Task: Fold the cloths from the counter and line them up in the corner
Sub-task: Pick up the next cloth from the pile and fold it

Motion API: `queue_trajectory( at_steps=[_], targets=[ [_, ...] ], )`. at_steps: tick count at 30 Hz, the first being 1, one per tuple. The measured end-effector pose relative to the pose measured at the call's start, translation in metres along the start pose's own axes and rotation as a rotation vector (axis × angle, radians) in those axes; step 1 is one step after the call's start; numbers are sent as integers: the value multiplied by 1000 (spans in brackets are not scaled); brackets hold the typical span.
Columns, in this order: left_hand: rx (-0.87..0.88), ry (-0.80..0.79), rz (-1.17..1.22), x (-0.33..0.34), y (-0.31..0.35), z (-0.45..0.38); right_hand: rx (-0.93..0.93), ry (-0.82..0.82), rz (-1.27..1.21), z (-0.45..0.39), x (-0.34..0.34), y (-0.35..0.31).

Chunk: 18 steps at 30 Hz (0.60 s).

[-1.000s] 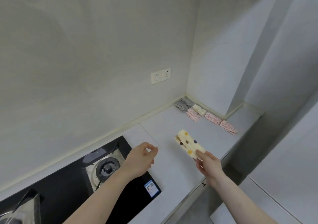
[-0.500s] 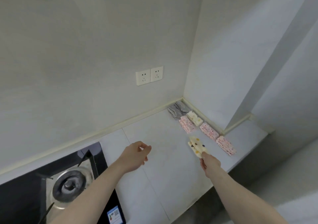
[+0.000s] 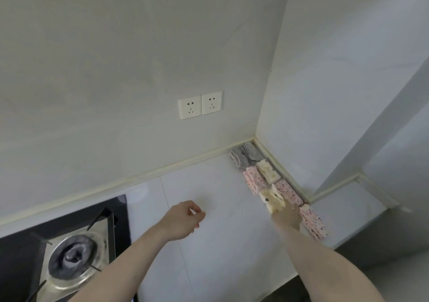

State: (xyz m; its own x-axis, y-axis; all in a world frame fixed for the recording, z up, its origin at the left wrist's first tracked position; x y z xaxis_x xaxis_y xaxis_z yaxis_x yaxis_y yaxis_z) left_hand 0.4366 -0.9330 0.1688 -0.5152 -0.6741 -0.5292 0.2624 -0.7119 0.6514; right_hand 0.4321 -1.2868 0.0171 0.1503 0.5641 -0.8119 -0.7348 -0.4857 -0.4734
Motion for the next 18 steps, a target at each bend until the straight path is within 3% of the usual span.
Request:
queue_trajectory(
  at_steps=[2, 5, 8, 12, 18],
  targets=[
    [-14, -7, -10, 1, 1, -3, -191, -55, 204, -1, 11, -6],
    [-24, -13, -18, 2, 1, -8, -214, -114, 291, -2, 22, -6],
    [-30, -8, -20, 3, 0, -11, -243, -45, 242, -2, 13, -9],
    [-15, -14, -42, 8, 4, -13, -131, 113, 70, -23, -5, -4],
    [24, -33, -98, 15, 17, -24, -10, 53, 118, -62, -13, 5]
  ],
)
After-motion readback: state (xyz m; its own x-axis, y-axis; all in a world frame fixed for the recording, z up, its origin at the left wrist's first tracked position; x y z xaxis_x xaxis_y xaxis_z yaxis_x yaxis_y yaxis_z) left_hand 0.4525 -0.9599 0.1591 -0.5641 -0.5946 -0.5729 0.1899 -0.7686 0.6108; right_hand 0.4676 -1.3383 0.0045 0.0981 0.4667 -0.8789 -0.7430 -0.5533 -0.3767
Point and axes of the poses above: each hand's wrist, its own z-axis away from the middle knuckle, its own x-axis out of the palm, y = z × x, the point moved 3 cm from there along -z, towards the middle knuckle, and after that the axes turned 3 degrees about -x, right-handed, at the moved point
